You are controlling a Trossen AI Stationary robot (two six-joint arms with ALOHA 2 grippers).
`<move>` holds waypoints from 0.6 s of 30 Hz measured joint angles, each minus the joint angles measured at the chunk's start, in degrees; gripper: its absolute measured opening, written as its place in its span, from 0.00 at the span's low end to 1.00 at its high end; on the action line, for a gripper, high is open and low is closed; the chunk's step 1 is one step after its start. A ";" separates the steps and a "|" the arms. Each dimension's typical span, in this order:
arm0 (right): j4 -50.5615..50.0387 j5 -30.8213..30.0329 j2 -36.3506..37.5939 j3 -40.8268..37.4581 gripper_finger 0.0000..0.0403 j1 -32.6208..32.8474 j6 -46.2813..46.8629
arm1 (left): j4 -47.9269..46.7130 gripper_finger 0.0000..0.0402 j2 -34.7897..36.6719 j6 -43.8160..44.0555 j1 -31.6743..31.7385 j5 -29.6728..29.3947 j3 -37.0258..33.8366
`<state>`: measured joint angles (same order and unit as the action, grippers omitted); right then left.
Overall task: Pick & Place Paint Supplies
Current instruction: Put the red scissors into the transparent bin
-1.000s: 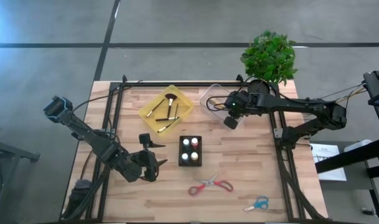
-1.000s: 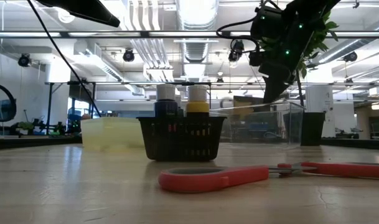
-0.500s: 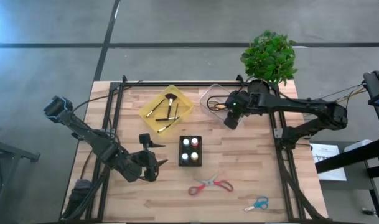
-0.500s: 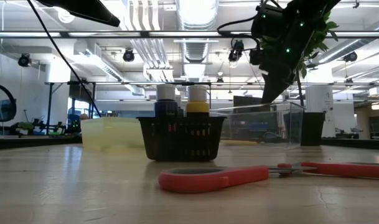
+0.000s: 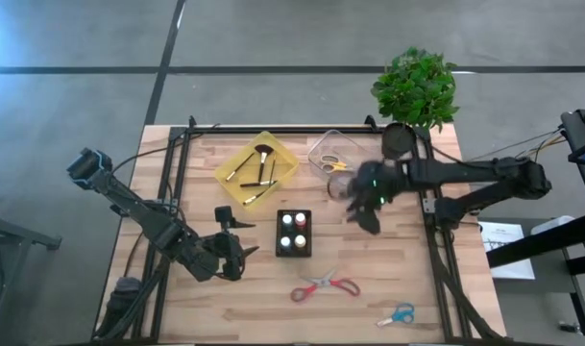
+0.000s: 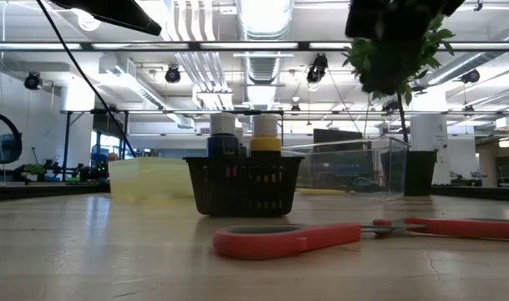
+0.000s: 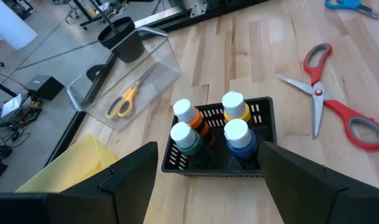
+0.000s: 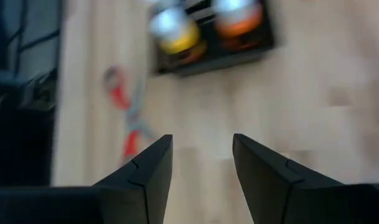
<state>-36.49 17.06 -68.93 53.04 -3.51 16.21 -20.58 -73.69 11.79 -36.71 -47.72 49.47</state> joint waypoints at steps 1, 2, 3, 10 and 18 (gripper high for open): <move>0.14 -0.02 0.00 0.00 0.42 2.65 0.69 | 0.04 0.71 0.00 0.00 0.00 0.00 0.00; 0.37 0.00 -0.20 0.00 0.42 5.52 1.58 | 0.15 0.71 0.00 0.00 0.00 0.00 0.00; 0.85 -0.02 -0.44 0.00 0.42 8.35 2.59 | 0.23 0.71 0.00 0.00 0.00 0.00 0.00; 7.83 -8.98 -3.73 0.00 0.42 25.99 11.01 | 3.29 0.71 0.00 -2.23 0.04 0.23 0.00; 20.75 -18.67 -10.84 0.00 0.42 36.94 10.18 | 4.94 0.71 0.00 -4.11 0.04 1.27 0.00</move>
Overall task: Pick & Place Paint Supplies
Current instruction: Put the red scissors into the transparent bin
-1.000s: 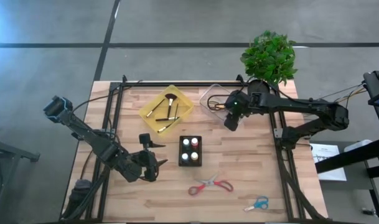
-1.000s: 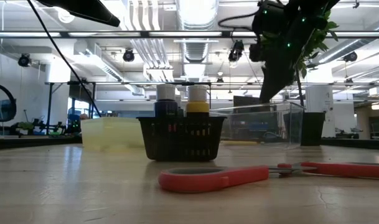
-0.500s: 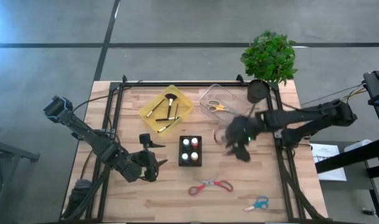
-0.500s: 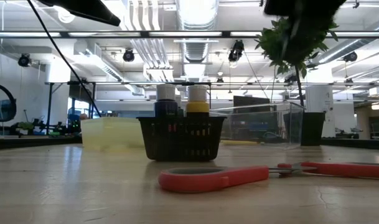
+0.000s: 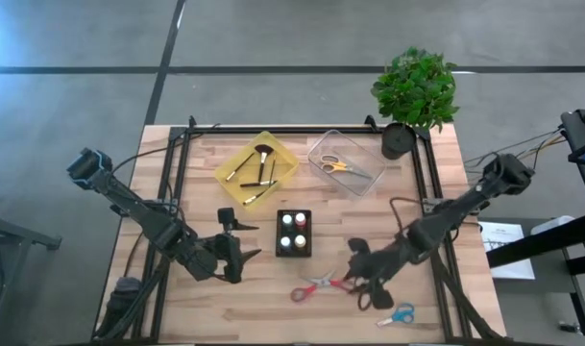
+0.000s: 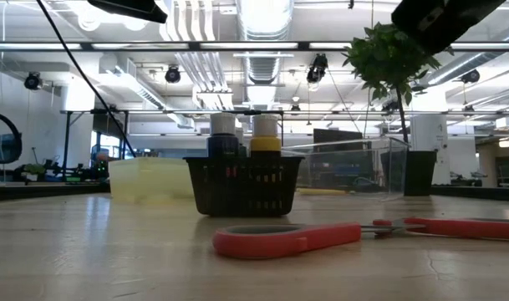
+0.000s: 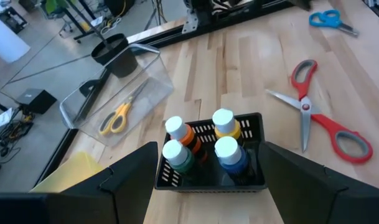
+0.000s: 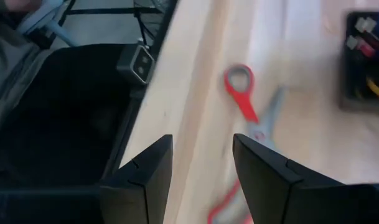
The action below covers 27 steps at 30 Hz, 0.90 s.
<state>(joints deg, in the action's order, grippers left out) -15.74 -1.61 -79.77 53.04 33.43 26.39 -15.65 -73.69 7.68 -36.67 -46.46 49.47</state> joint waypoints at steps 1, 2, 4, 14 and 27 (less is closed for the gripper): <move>1.84 -0.44 -1.20 0.00 0.42 0.44 -0.94 | 0.01 0.71 0.00 0.02 0.00 0.00 0.00; 3.34 -1.01 -2.40 0.00 0.42 0.70 -1.42 | 0.01 0.71 -0.01 0.02 0.00 0.01 0.00; 6.41 -1.48 -5.22 0.00 0.42 0.79 -2.35 | 0.05 0.71 0.00 0.05 0.00 0.15 0.00; 8.63 -1.41 -19.20 4.83 0.42 -1.40 -8.69 | 0.18 0.71 -0.02 0.20 -0.04 0.66 0.00; -3.48 -3.50 -28.20 15.52 0.42 -4.13 -13.21 | 0.18 0.71 -0.02 0.13 -0.04 1.07 -0.02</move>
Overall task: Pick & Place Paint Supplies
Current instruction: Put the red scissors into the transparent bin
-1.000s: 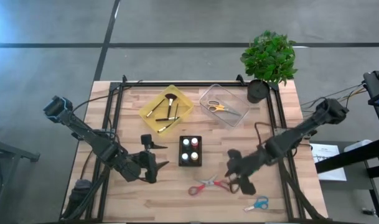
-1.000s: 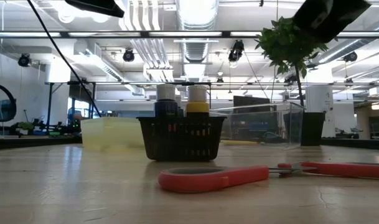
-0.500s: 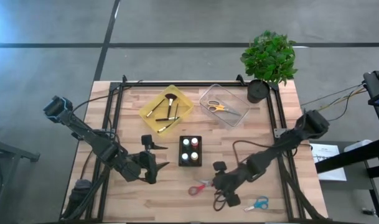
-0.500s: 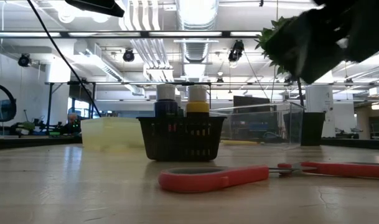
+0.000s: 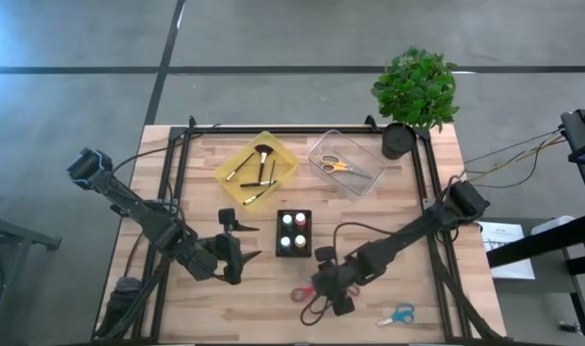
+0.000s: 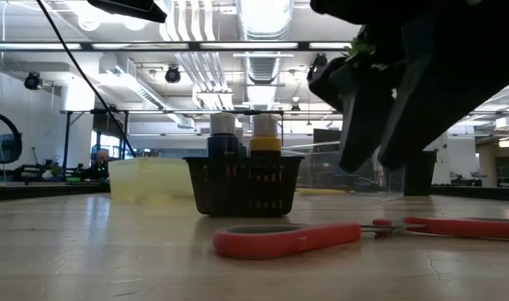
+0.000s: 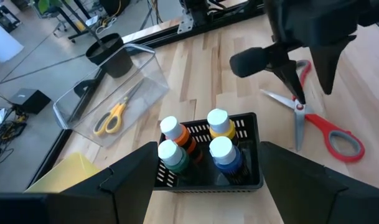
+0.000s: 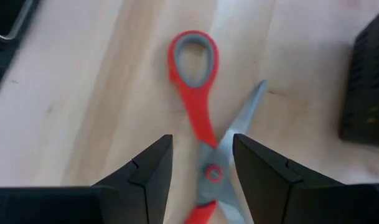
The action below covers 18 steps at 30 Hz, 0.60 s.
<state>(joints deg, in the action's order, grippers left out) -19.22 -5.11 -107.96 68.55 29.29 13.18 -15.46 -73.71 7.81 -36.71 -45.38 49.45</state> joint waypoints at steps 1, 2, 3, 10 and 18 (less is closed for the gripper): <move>-1.02 -1.33 -0.20 0.41 0.42 -0.04 -0.27 | 0.00 0.71 0.00 0.00 0.00 0.02 0.00; -2.35 -2.52 -0.44 0.55 0.42 -0.02 -0.43 | -0.01 0.71 0.00 -0.06 0.00 0.02 -0.01; -3.48 -2.82 -0.75 0.54 0.42 -0.17 -0.40 | 0.00 0.71 0.00 -0.07 0.00 0.01 -0.02; -3.06 -2.70 -3.37 -0.41 0.42 -0.61 0.58 | 0.26 0.71 -0.01 -0.11 0.00 0.02 -0.16; -2.84 -0.31 -4.29 -0.43 0.42 -0.74 2.06 | 0.44 0.71 -0.02 -0.09 0.00 0.02 -0.28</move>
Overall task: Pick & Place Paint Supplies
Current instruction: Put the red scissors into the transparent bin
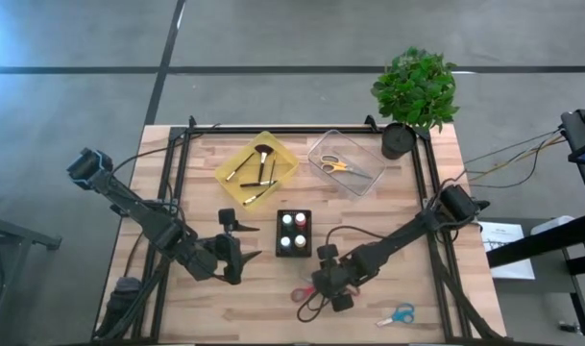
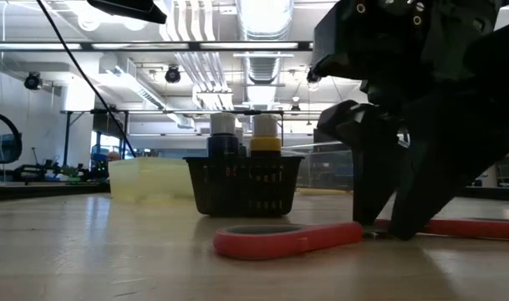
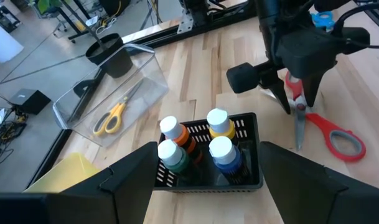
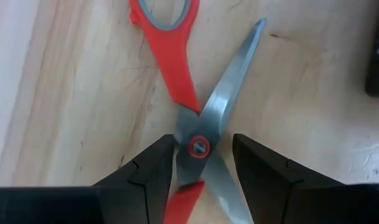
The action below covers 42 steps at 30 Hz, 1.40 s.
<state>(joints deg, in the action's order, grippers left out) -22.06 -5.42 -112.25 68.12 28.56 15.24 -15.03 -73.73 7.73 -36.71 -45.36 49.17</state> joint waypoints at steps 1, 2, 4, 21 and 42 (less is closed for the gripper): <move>0.01 0.10 -0.01 0.00 0.42 0.00 0.22 | 0.03 0.71 0.00 0.00 0.00 0.00 0.00; -0.01 0.10 0.01 -0.02 0.42 0.00 0.49 | 0.02 0.71 0.00 0.00 0.00 0.00 0.00; 0.06 0.10 -0.01 -0.06 0.42 0.00 0.90 | 0.02 0.71 0.00 0.00 0.00 0.00 0.00; 0.18 1.17 -0.67 -0.02 0.36 0.02 1.56 | 0.02 0.71 0.00 0.00 0.00 0.00 -0.01; -0.71 1.98 2.64 -0.17 0.26 1.71 1.87 | 0.04 0.71 0.00 0.02 0.00 0.00 0.00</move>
<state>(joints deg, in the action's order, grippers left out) -22.76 -3.44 -109.61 67.94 30.27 17.10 -14.99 -73.73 7.75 -36.71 -45.36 49.17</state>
